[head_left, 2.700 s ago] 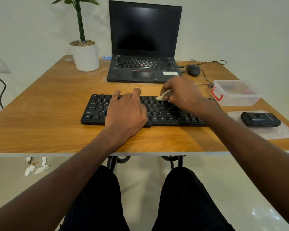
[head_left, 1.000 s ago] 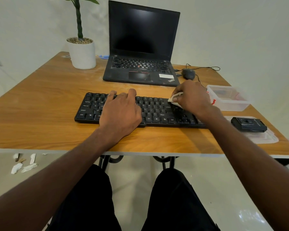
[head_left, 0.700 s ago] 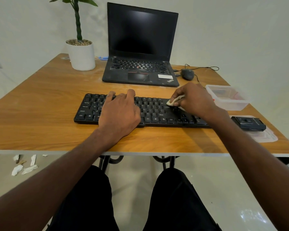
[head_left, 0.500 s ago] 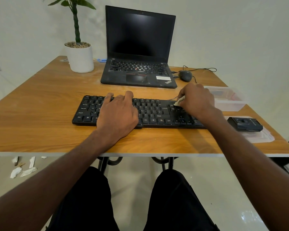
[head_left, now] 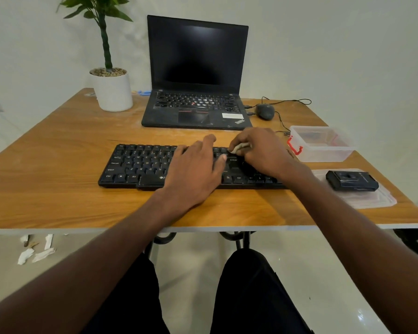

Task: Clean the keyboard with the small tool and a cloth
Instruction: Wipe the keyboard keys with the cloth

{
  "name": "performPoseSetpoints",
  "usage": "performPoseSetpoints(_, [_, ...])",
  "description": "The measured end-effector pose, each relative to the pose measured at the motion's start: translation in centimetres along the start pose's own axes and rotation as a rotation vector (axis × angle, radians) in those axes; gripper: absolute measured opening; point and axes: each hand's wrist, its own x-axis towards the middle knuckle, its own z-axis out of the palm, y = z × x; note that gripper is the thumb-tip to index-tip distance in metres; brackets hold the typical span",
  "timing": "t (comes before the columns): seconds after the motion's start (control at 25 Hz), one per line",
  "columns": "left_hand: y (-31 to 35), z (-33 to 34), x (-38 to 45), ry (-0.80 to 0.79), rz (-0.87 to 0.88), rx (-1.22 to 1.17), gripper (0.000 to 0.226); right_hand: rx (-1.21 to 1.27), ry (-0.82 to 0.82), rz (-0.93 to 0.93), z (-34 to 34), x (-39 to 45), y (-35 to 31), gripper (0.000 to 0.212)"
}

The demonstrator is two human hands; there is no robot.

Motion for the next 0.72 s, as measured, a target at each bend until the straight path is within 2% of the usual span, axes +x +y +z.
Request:
performPoseSetpoints(0.08, [1.1,1.2,0.3,-0.032,0.023,0.08,0.052,0.016,-0.005,-0.027,-0.4,-0.3,0.8,0.03])
performPoseSetpoints(0.24, [1.3,1.7,0.1,-0.008,0.006,0.115,0.049,-0.162,0.118,0.176,-1.8,-1.6,3.9,0.029])
performPoseSetpoints(0.32, [1.4,1.5,0.1,-0.006,0.007,0.114,0.049,-0.186,0.139,0.209,-1.8,-2.1,3.9,0.027])
performPoseSetpoints(0.44, [1.5,1.5,0.1,-0.016,-0.005,0.119,0.048,-0.092,0.129,0.082,-0.8,-2.3,1.7,0.027])
performPoseSetpoints(0.56, [1.5,1.5,0.0,-0.019,-0.004,0.124,0.047,-0.172,0.087,-0.048,0.1,-2.1,-0.4,0.03])
performPoseSetpoints(0.72, [1.5,1.3,0.1,-0.031,-0.016,0.125,0.047,-0.21,0.139,0.011,-0.2,-2.4,0.9,0.032])
